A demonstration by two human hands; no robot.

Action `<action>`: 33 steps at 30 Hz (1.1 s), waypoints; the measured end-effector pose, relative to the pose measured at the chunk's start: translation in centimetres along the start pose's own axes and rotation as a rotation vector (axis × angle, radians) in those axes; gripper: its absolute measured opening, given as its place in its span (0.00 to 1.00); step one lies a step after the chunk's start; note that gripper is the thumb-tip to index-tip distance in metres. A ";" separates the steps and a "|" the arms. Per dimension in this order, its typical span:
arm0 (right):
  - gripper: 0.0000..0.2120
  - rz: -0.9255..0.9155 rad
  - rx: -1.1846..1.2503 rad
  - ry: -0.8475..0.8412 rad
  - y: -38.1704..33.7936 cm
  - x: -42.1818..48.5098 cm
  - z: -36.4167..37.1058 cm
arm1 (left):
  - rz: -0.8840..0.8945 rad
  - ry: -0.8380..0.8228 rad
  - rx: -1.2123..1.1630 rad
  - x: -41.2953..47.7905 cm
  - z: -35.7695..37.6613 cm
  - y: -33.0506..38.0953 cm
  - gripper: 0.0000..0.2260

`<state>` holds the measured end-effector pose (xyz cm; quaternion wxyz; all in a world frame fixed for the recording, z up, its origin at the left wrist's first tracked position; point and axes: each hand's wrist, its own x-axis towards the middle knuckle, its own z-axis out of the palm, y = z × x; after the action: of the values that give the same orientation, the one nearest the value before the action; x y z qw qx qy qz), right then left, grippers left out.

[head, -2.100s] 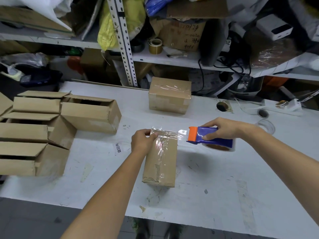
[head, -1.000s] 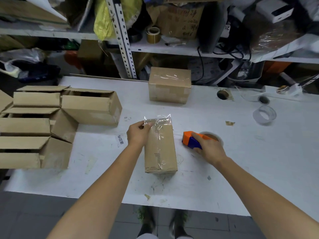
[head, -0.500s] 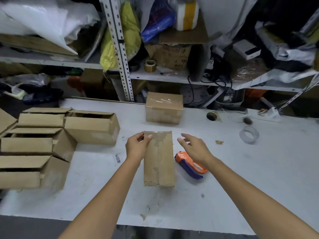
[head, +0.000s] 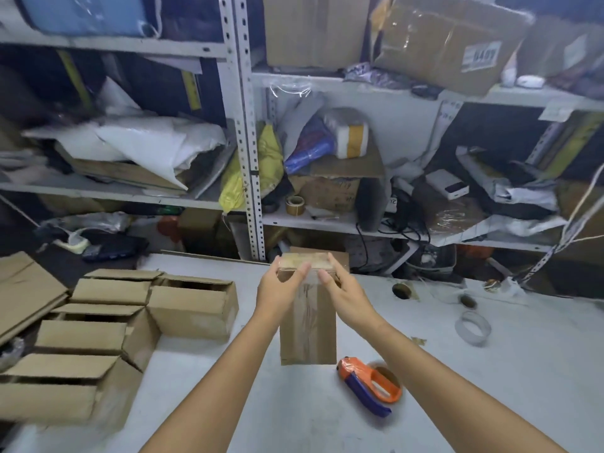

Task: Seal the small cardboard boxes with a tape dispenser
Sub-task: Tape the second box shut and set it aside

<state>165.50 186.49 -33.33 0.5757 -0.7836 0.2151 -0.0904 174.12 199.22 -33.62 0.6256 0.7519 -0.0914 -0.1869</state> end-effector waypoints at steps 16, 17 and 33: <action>0.27 0.053 0.167 -0.004 -2.6 0.0 -1.2 | 0.071 -0.043 -0.026 -0.3 0.6 2.1 0.33; 0.27 0.061 0.173 0.006 -2.6 0.0 -1.0 | 0.075 -0.043 -0.012 -0.3 0.7 2.1 0.33; 0.24 0.155 0.183 -0.024 -3.5 -0.1 -2.0 | 0.064 -0.025 -0.025 -0.2 1.4 2.1 0.37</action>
<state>165.46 185.65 -29.36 0.6525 -0.7101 0.2588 -0.0555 173.64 197.64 -31.78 0.6395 0.7382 -0.1209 -0.1774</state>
